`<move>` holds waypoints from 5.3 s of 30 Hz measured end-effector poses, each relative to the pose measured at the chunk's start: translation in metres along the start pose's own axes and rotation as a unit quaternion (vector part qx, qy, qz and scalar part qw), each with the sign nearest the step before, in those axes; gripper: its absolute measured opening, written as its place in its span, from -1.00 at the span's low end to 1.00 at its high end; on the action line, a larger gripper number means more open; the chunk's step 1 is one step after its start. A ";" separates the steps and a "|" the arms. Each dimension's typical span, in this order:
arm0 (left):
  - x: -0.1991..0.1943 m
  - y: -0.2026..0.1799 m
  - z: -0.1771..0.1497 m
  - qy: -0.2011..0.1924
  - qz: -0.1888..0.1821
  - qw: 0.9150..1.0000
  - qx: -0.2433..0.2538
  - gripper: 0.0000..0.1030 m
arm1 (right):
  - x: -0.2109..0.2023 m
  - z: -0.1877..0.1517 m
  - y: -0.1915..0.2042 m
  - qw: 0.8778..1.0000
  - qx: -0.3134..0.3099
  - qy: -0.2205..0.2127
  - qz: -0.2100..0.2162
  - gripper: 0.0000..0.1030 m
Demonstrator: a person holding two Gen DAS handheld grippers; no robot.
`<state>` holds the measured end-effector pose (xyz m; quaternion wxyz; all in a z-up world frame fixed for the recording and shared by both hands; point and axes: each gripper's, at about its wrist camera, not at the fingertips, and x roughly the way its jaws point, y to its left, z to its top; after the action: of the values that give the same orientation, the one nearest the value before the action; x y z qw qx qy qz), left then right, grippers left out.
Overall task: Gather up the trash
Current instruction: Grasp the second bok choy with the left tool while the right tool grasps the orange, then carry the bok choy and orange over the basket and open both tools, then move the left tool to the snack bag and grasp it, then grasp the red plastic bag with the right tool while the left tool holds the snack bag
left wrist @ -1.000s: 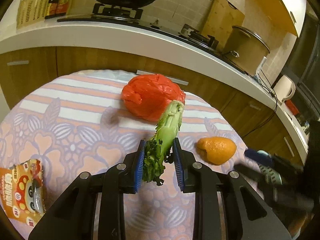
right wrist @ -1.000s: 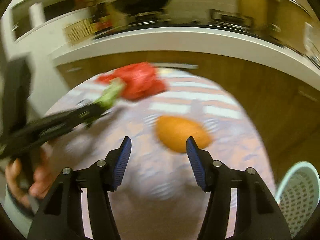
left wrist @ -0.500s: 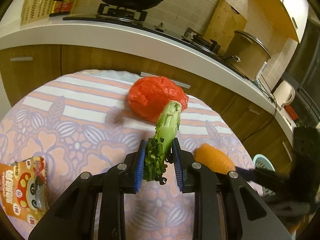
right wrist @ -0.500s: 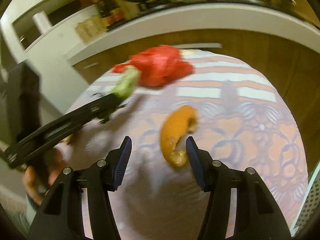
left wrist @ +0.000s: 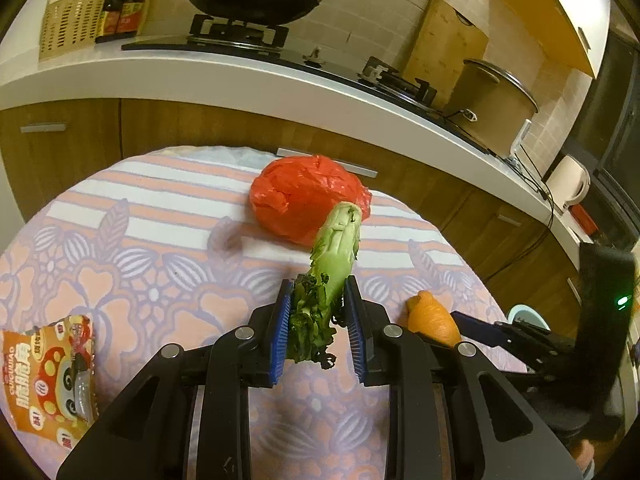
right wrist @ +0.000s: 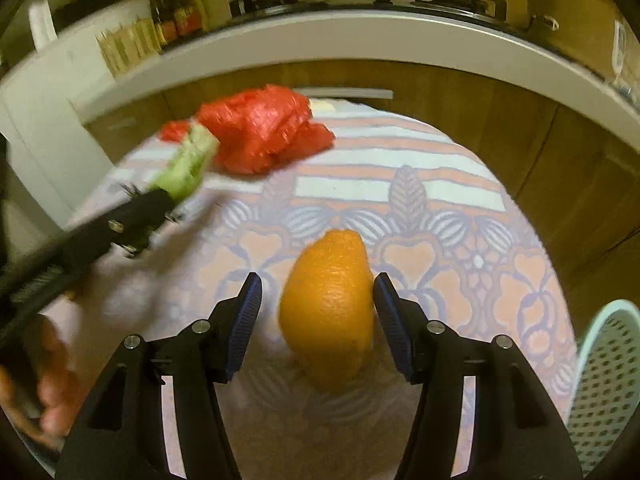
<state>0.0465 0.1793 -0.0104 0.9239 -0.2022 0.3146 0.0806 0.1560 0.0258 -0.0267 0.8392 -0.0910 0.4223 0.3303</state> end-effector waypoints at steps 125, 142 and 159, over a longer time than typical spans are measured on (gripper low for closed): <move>-0.060 0.098 -0.049 0.024 0.179 0.984 -0.008 -0.24 | -0.043 -0.064 0.008 0.997 0.037 -0.063 0.021 -0.37; -0.076 0.020 -0.007 -0.024 0.086 0.994 0.057 -0.87 | -0.068 0.002 0.041 0.996 -0.017 -0.086 0.032 -0.36; -0.016 -0.001 -0.034 -0.029 0.087 0.991 0.099 -0.87 | 0.051 0.115 0.049 0.996 0.035 -0.085 0.012 0.58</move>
<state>0.0155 0.1633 -0.0243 0.9375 -0.0791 0.3107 0.1351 0.2215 0.1371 0.0118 0.8707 -0.0284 0.3621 0.3317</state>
